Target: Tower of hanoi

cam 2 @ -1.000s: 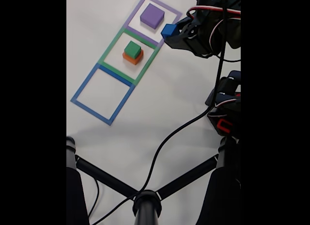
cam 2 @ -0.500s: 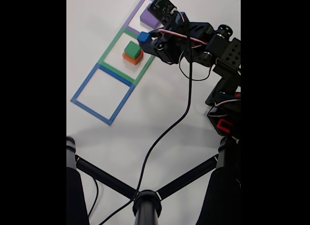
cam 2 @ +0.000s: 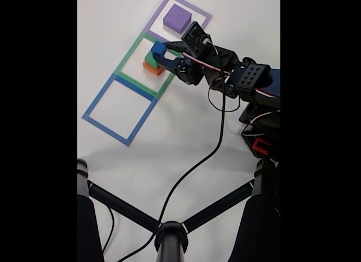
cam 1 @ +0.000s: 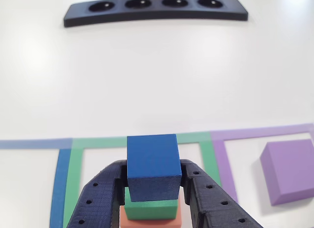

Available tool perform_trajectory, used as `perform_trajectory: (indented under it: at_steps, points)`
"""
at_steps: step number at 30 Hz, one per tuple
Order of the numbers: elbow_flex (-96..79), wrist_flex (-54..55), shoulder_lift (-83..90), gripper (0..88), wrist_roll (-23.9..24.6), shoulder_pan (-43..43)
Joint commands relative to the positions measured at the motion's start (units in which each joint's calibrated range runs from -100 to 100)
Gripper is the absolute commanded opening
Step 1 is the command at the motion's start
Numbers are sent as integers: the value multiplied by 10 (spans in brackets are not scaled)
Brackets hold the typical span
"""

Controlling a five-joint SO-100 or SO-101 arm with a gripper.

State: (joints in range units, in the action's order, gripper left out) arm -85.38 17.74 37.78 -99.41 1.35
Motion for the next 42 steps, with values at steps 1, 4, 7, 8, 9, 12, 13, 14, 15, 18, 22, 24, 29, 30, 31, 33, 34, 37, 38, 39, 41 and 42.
perform_trajectory:
  at_steps: [1, 4, 7, 8, 9, 12, 13, 14, 15, 18, 22, 24, 29, 30, 31, 33, 34, 37, 38, 39, 41, 42]
  points:
    - [-4, 74, -40, 12, -6, -9]
    - [-5, 114, -75, 13, -6, -10]
    - [-5, 150, -109, 13, -6, -12]
    - [-4, 159, -119, 13, -6, -12]
    - [-1, 166, -127, 13, -6, -12]
    - [6, 188, -155, 13, -6, -12]
    - [6, 194, -161, 13, -6, -12]
    - [9, 201, -171, 13, -6, -12]
    - [11, 207, -177, 13, -6, -12]
    - [20, 224, -200, 14, -6, -12]
    - [38, 232, -221, 15, -6, -12]
    - [46, 235, -230, 15, -6, -12]
    - [53, 240, -243, 15, -6, -9]
    - [52, 241, -245, 15, -6, -9]
    - [51, 241, -246, 15, -6, -9]
    - [50, 243, -248, 16, -6, -8]
    - [49, 244, -250, 16, -6, -8]
    - [48, 247, -254, 17, -6, -7]
    - [48, 248, -257, 18, -6, -6]
    - [48, 250, -259, 18, -6, -6]
    - [48, 254, -264, 19, -6, -6]
    - [48, 257, -266, 21, -6, -6]
